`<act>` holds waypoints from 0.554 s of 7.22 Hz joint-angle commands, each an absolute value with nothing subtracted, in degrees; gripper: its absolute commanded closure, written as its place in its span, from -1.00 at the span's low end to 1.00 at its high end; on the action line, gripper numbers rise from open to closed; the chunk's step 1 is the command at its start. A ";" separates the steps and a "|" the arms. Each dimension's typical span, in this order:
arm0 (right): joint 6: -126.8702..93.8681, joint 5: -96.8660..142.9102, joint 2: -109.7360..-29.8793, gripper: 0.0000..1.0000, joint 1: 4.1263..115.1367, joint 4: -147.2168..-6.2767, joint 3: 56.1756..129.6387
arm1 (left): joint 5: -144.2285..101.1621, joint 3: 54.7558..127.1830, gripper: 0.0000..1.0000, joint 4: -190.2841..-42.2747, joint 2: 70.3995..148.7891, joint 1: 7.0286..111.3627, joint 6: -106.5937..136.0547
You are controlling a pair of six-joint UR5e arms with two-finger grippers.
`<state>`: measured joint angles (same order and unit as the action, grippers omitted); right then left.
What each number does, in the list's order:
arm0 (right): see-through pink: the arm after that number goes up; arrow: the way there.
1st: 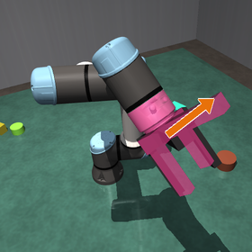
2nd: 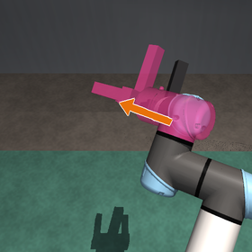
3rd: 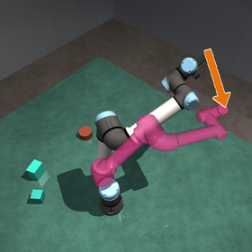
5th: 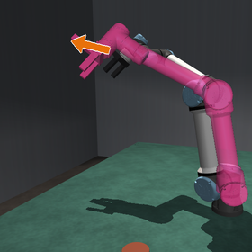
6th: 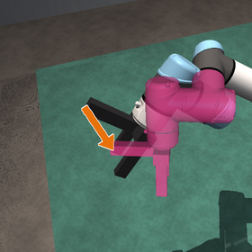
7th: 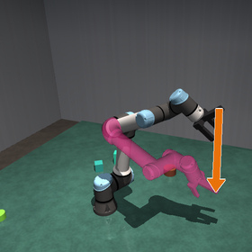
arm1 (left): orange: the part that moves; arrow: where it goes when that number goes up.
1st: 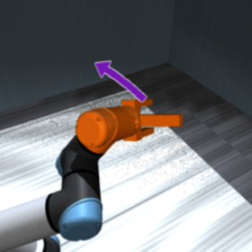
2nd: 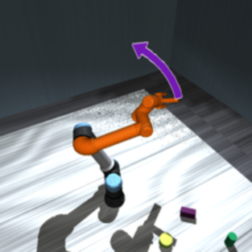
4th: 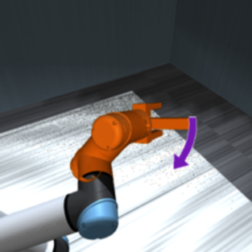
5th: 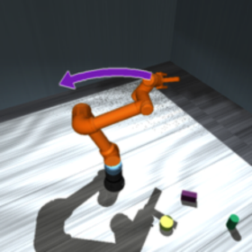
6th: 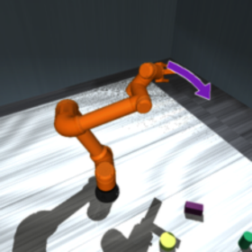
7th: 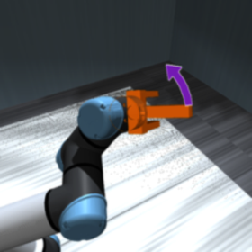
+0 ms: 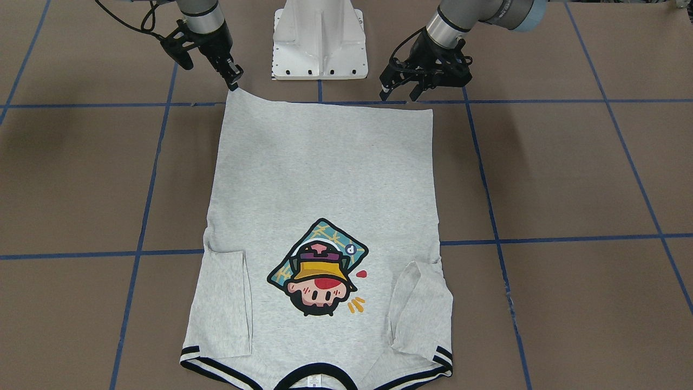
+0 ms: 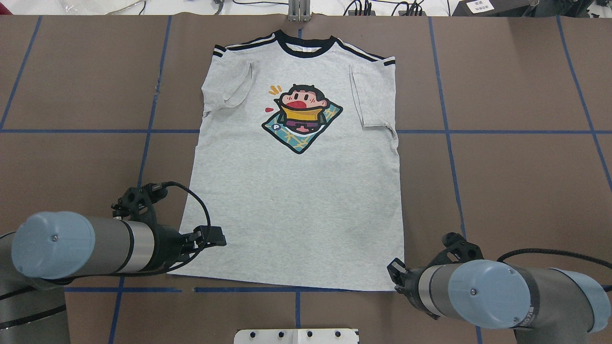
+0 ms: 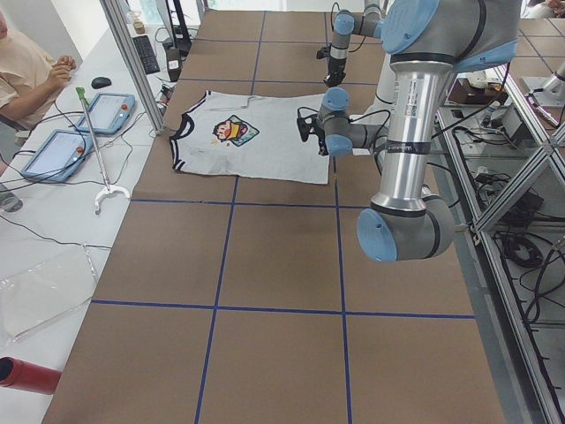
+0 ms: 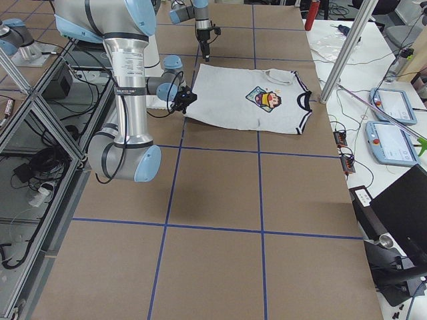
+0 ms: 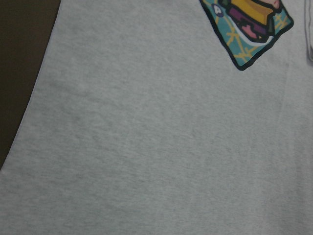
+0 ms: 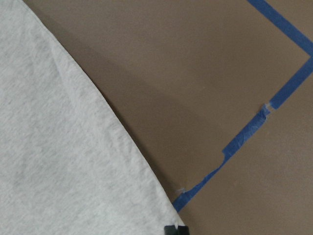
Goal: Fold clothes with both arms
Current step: 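Move both grippers down to the shirt hem corners nearest the robot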
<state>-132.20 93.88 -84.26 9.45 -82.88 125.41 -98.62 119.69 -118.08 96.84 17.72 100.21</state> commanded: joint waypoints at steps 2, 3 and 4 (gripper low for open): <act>-131.57 94.39 -84.20 1.00 10.63 -82.88 125.42 | -94.84 121.11 -0.90 -111.11 95.27 14.85 103.09; -131.40 94.39 -84.20 1.00 11.07 -82.88 125.42 | -93.44 120.50 -0.90 -110.83 94.93 14.77 103.79; -131.40 94.39 -84.11 1.00 11.16 -82.88 125.51 | -93.25 119.80 -0.89 -110.66 93.62 14.50 105.36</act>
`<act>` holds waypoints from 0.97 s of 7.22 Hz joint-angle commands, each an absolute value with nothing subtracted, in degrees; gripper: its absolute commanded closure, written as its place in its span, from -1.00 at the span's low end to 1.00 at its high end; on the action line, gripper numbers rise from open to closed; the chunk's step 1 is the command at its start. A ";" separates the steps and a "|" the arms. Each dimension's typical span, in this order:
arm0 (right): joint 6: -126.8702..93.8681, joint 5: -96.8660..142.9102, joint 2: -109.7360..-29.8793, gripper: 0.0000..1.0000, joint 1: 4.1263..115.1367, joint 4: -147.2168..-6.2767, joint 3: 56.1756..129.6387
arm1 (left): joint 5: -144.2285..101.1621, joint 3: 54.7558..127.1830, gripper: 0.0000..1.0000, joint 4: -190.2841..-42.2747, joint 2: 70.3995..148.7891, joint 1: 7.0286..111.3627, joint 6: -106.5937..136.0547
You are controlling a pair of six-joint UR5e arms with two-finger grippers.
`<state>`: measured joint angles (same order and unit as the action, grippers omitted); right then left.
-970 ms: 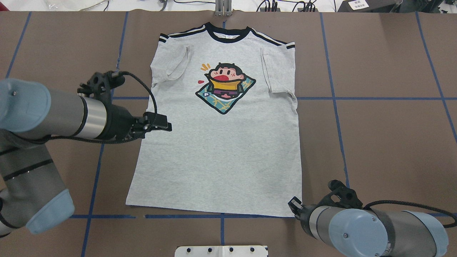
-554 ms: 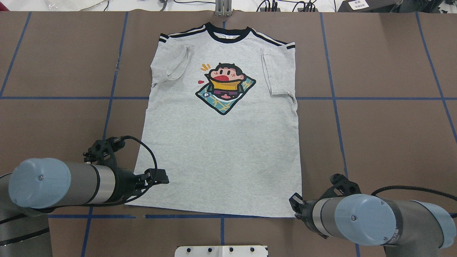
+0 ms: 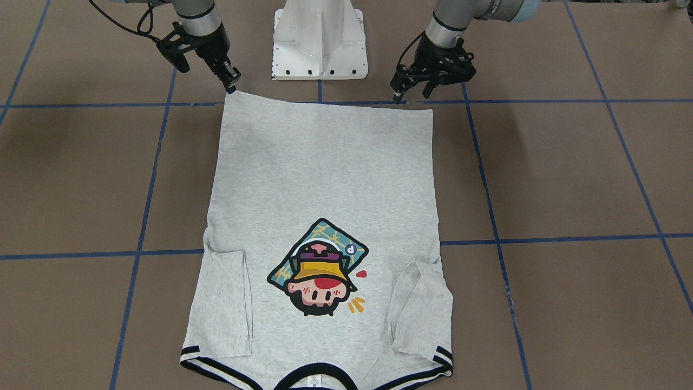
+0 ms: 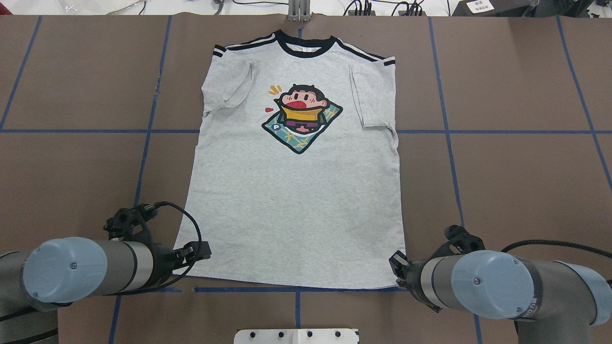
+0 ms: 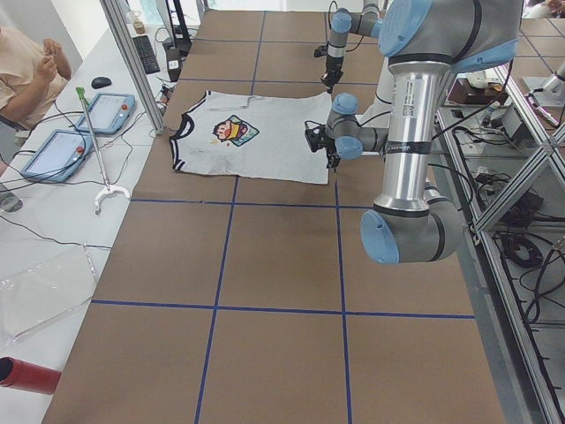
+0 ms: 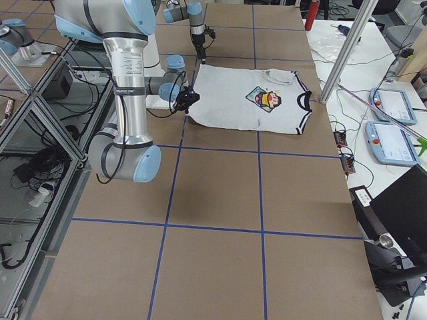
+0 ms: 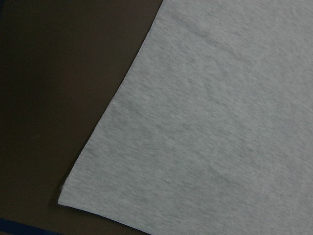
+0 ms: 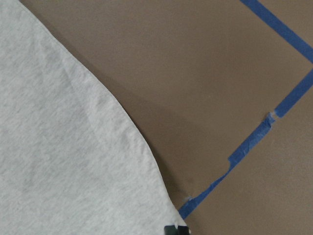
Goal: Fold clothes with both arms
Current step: 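Grasp the hem corners with both grippers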
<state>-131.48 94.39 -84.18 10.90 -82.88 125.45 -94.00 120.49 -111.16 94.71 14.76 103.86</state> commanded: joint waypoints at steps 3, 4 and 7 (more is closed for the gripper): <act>-131.40 94.39 -84.20 1.00 11.25 -82.88 125.51 | -92.02 117.70 -0.87 -108.63 93.69 13.62 105.73; -131.40 94.39 -84.20 1.00 11.25 -82.88 125.51 | -91.76 117.51 -0.81 -107.76 93.69 13.54 105.82; -131.40 94.39 -84.02 1.00 11.16 -82.88 125.51 | -91.67 117.25 -0.70 -106.96 93.78 12.66 106.35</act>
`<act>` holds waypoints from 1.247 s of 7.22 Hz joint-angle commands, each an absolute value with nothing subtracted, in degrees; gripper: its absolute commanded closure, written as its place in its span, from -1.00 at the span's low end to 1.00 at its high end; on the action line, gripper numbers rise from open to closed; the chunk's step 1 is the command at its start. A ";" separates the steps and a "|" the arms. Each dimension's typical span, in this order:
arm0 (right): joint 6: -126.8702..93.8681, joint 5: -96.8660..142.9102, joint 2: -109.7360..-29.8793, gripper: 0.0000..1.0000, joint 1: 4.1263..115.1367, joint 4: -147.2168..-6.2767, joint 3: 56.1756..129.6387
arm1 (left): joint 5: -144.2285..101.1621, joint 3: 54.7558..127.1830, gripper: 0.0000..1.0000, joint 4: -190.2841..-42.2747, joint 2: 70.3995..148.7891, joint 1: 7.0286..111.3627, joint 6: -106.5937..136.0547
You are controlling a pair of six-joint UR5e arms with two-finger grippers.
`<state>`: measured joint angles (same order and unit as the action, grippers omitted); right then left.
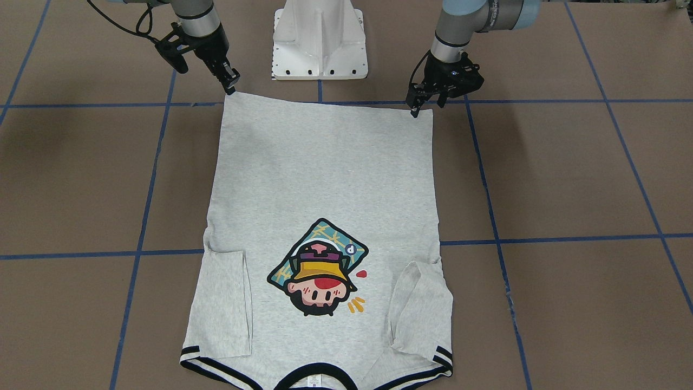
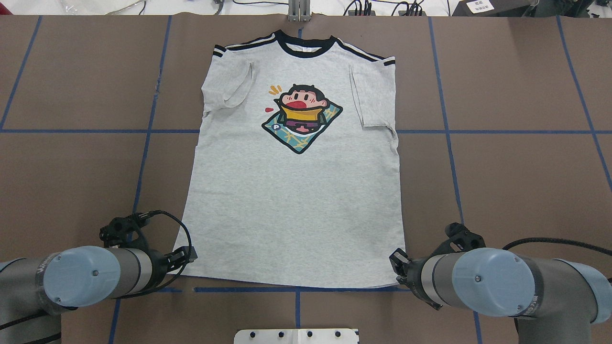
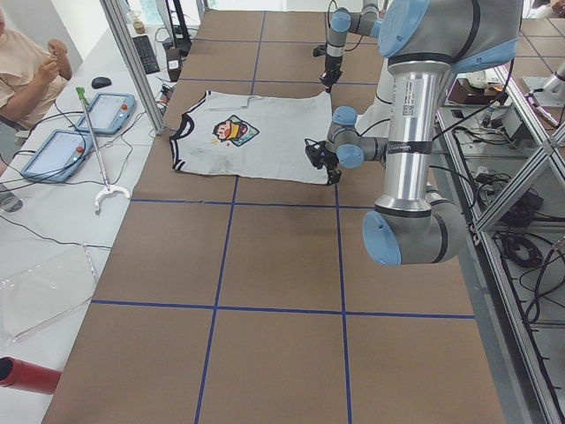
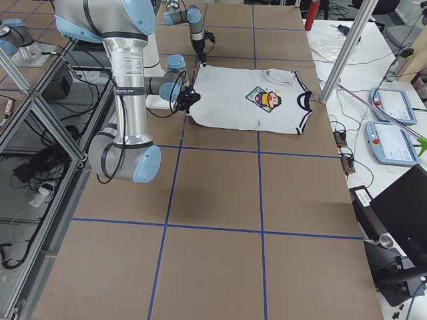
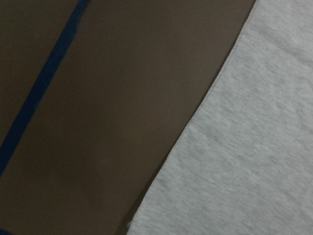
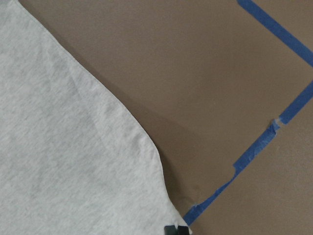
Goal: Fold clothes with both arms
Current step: 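Grasp the hem corners with both grippers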
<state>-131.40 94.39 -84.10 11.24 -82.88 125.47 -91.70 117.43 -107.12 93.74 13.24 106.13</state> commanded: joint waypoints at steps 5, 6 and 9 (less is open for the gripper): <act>-131.40 94.39 -84.02 1.00 11.25 -82.88 125.42 | -91.76 117.16 1.00 -106.96 93.52 12.66 106.35; -131.40 94.39 -84.02 1.00 11.25 -82.88 125.42 | -91.76 117.51 1.00 -106.96 93.52 12.66 106.26; -131.40 94.39 -84.29 1.00 11.42 -82.88 125.68 | -92.11 121.26 1.00 -106.96 93.87 12.74 106.00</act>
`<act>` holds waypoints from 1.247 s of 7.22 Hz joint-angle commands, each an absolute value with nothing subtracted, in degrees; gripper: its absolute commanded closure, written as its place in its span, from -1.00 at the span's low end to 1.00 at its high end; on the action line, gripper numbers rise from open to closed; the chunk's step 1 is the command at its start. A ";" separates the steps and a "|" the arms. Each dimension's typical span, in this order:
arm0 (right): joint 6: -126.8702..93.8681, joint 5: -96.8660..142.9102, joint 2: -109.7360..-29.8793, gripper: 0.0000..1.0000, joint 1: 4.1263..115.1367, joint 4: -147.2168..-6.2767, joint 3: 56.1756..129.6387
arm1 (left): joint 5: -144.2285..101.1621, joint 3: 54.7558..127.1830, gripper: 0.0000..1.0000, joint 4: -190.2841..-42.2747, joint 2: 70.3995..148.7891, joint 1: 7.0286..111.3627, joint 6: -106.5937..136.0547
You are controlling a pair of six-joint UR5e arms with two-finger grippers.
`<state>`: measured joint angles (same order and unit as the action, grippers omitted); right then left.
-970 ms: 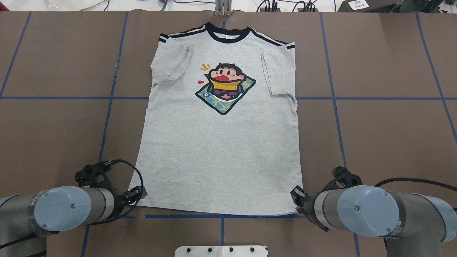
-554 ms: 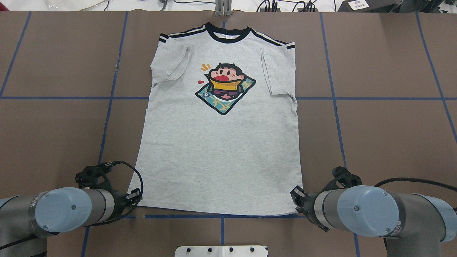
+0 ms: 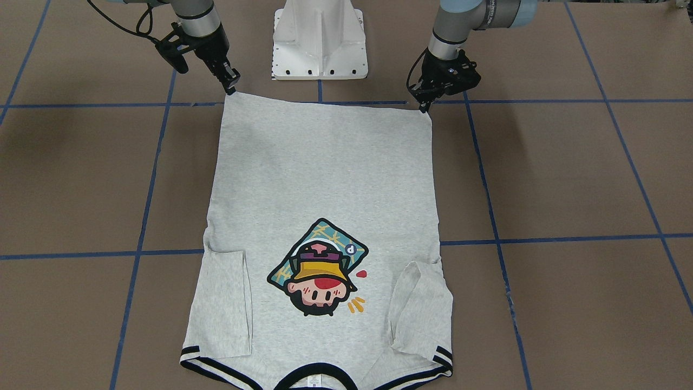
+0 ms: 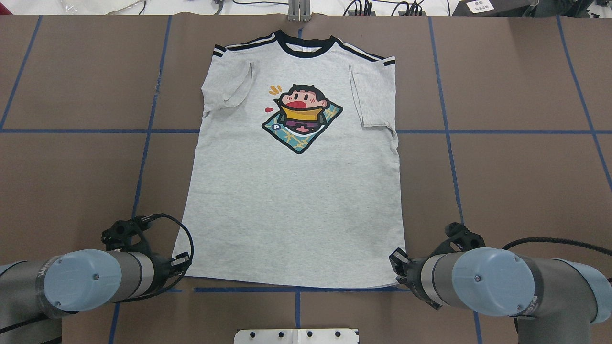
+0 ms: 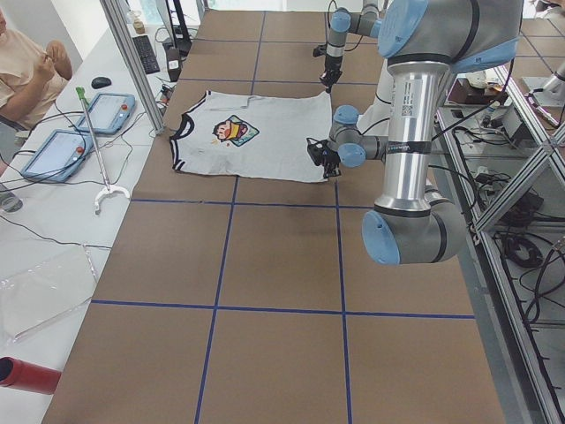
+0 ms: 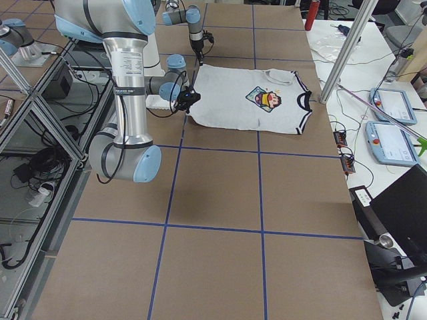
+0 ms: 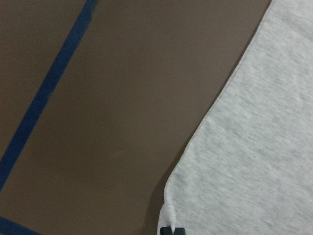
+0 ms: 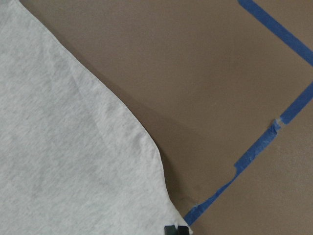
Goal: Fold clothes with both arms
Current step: 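Grasp the hem corners with both grippers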
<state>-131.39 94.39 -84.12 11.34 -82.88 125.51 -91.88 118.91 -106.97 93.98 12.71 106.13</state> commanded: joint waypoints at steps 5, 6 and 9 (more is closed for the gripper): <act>-131.75 94.31 -93.05 1.00 7.74 -82.97 132.87 | -93.60 132.00 1.00 -104.68 93.69 12.13 107.57; -131.75 94.31 -94.82 1.00 7.47 -82.97 134.63 | -93.78 132.62 1.00 -104.33 93.69 11.78 108.88; -131.05 94.14 -93.53 1.00 13.93 -83.14 135.98 | -93.52 133.96 1.00 -104.33 95.35 13.87 108.03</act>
